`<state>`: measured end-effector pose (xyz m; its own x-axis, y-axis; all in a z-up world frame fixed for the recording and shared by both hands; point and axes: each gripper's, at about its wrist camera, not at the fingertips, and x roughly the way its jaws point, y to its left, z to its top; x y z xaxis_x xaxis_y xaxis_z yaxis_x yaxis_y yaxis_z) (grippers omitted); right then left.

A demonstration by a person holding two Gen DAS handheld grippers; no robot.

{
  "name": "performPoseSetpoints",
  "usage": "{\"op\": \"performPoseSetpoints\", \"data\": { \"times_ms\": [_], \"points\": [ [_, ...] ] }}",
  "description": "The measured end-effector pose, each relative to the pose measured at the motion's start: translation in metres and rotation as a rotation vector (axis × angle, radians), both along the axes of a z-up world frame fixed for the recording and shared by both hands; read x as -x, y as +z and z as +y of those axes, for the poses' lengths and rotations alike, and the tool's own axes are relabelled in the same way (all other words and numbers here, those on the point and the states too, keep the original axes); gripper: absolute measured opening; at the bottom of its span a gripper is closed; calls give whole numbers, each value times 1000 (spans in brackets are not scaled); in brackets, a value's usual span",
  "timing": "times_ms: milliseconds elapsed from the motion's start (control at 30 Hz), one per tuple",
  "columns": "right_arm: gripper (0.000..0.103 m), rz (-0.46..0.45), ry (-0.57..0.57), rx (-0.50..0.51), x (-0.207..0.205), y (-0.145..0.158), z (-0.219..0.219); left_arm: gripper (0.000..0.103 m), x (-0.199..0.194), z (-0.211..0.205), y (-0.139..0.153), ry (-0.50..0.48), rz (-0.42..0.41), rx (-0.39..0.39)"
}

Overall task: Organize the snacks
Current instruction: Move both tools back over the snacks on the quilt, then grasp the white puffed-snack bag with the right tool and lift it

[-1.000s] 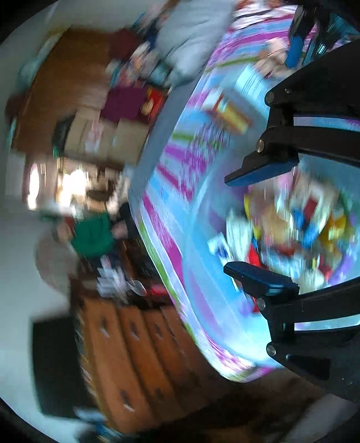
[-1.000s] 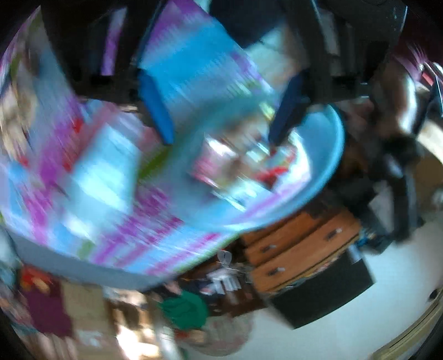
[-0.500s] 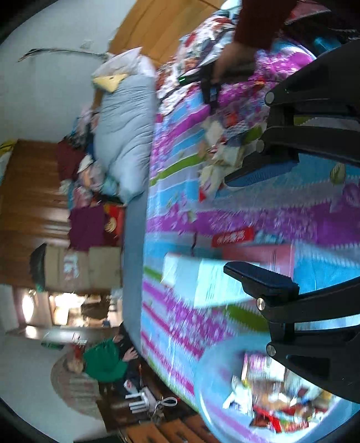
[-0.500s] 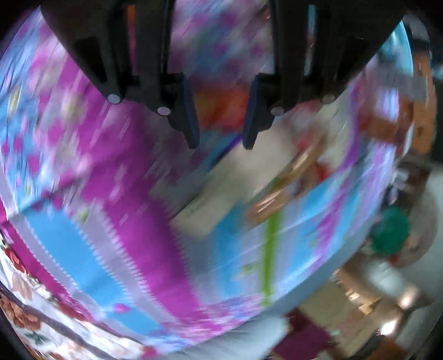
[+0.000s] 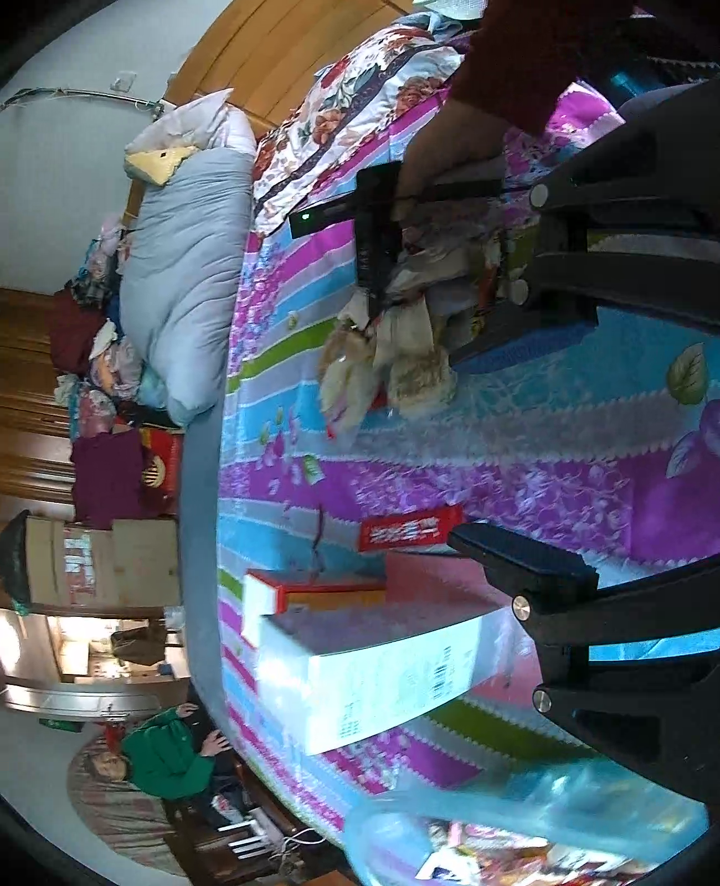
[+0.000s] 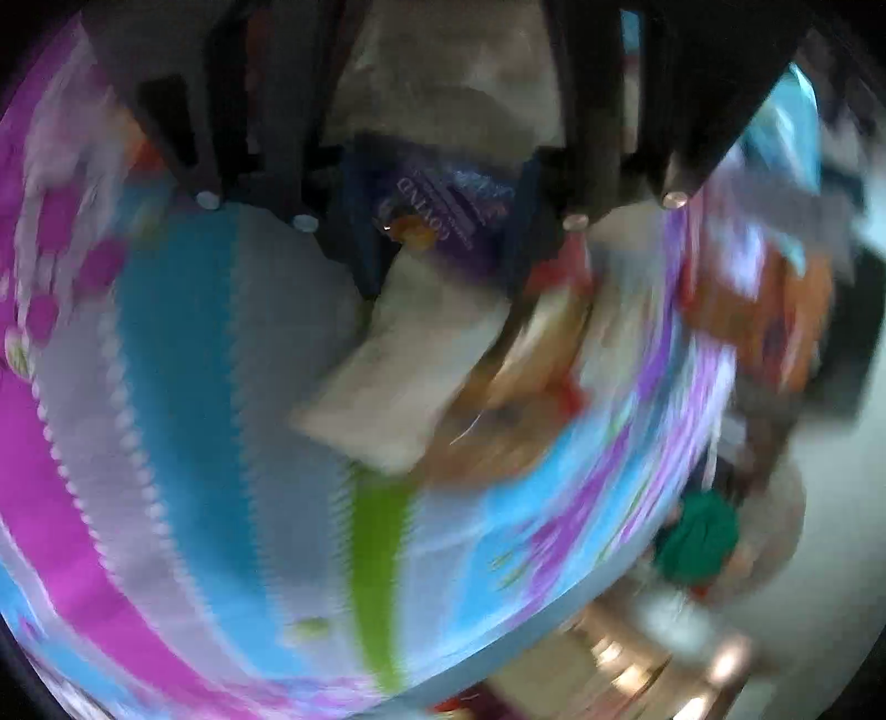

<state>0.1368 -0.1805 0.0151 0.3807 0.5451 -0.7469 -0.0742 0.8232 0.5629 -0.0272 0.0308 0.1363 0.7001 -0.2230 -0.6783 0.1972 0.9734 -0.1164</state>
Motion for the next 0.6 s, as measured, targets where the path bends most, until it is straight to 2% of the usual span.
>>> {"op": "performPoseSetpoints", "data": {
  "times_ms": [67, 133, 233, 267, 300, 333, 367, 433, 533, 600],
  "points": [
    [46, 1, 69, 4, 21, 7, 15, 57, 4, -1, -5, 0, 13, -1],
    [46, -6, 135, 62, 37, 15, 25, 57, 7, 1, -12, 3, 31, 0],
    [47, -82, 143, 129, 53, 45, 21, 57, 11, 3, -23, 2, 60, -2],
    [56, -104, 132, 135, 55, 54, 19, 57, 11, 4, -26, 2, 67, -2],
    [65, -136, 124, 156, 51, 64, 18, 57, 11, 4, -29, 1, 72, 0],
    [85, -164, 127, 184, 40, 70, 21, 57, 10, 3, -32, -2, 80, 5],
    [99, -194, 139, 223, 27, 76, 28, 57, 9, 2, -33, -3, 81, 6],
    [101, -222, 195, 296, 2, 82, 49, 57, 5, 2, -34, -1, 79, 14],
    [100, -218, 323, 410, -40, 76, 93, 57, 0, 4, -32, 9, 73, 35],
    [100, -215, 367, 479, -62, 68, 117, 57, -4, 6, -32, 13, 74, 42]
  ]
}}
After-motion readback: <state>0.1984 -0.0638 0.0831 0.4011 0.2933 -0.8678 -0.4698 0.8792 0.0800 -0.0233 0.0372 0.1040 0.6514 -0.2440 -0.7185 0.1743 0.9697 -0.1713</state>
